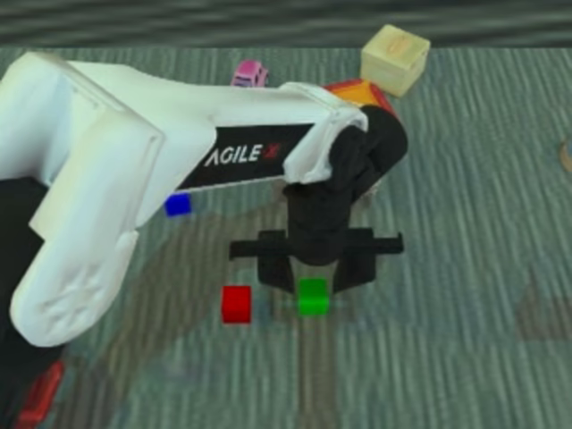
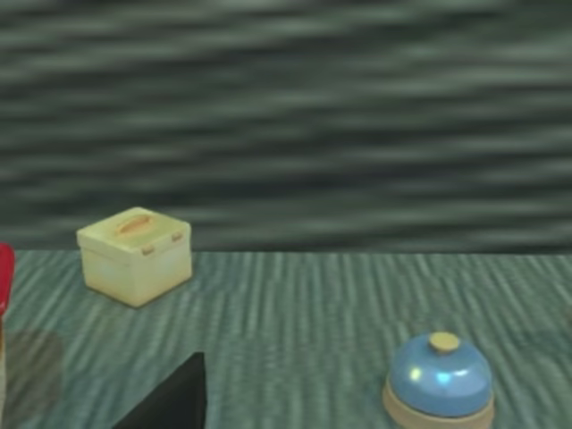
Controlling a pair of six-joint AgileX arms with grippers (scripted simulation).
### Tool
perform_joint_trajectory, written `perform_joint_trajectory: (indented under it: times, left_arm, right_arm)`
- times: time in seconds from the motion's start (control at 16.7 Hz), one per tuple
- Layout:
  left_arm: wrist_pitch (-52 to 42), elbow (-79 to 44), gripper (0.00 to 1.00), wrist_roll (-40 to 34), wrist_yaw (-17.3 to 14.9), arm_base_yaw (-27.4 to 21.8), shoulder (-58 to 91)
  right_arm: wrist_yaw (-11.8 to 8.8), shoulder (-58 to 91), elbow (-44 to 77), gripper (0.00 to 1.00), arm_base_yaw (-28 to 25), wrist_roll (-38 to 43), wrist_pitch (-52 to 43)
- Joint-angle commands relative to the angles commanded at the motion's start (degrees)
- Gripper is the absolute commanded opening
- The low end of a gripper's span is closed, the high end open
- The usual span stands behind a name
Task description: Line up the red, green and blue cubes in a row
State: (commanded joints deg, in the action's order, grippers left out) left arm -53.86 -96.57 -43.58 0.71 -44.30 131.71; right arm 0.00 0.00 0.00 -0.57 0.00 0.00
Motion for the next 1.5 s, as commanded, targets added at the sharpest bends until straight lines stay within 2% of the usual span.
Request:
perform_joint_trajectory:
  times: [0.18, 0.24, 0.78, 1.2, 1.5]
  left_arm:
    - [0.00, 0.00, 0.98, 0.00, 0.00, 0.00, 0.00]
    - [0.00, 0.00, 1.00, 0.00, 0.00, 0.00, 0.00]
    - [-0.21, -0.20, 1.00, -0.02, 0.01, 0.07, -0.06]
    - [-12.44, -8.14, 1.00, -0.35, 0.05, 0.91, -4.03]
    - [-13.16, -8.64, 1.00, -0.28, 0.05, 0.68, -4.38]
  right_arm:
    - [0.00, 0.00, 0.00, 1.00, 0.00, 0.00, 0.00]
    - [0.00, 0.00, 0.00, 1.00, 0.00, 0.00, 0.00]
    - [0.00, 0.00, 0.00, 1.00, 0.00, 0.00, 0.00]
    - [0.00, 0.00, 0.00, 1.00, 0.00, 0.00, 0.00]
    - [0.00, 0.00, 0.00, 1.00, 0.00, 0.00, 0.00]
